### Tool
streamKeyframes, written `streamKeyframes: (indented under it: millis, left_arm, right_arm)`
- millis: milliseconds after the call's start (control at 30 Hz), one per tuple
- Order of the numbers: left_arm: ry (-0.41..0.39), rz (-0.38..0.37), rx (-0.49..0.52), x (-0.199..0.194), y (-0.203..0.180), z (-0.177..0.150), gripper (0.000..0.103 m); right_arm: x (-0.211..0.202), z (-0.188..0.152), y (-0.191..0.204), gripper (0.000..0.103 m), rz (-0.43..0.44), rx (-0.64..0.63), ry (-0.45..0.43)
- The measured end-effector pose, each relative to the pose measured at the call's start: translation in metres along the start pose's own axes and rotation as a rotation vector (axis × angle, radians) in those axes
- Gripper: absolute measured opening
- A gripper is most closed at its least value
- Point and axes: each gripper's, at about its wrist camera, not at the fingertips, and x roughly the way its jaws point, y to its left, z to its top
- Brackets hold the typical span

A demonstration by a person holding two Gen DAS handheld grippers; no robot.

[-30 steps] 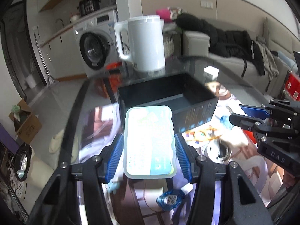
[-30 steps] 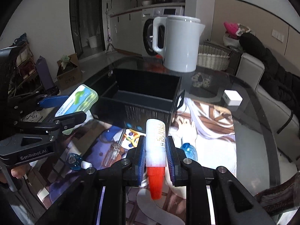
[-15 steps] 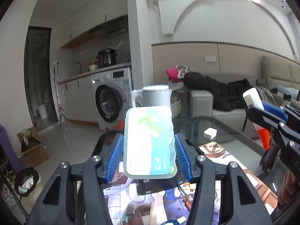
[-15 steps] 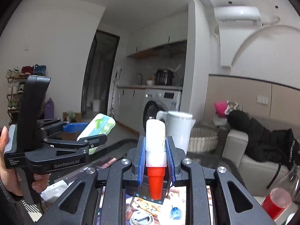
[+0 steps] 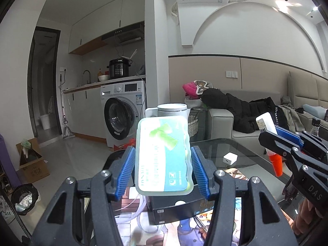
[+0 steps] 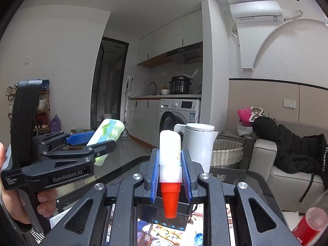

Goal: Organize rigid objects
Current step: 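Close the left tool on the green container while the right tool grips the glue tube, lift both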

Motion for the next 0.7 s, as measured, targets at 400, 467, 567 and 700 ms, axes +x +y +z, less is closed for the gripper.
streamKeyframes:
  millis: [400,467,567,700]
  left_arm:
    - [0.019,0.029,-0.079,0.056,0.023,0.015,0.054]
    - [0.014,0.022,-0.093,0.059,0.022,0.016,0.054]
    - [0.018,0.012,-0.106,0.065,0.021,0.016,0.054]
    - [0.049,0.002,-0.097,0.077,0.014,0.012,0.054]
  right_arm:
    - [0.069,0.017,-0.002,0.021,-0.036,0.058,-0.012]
    - [0.082,0.019,-0.006,0.021,-0.048,0.062,-0.013]
    - [0.097,0.019,-0.01,0.021,-0.062,0.071,-0.001]
    - [0.12,0.015,-0.014,0.021,-0.062,0.078,0.059]
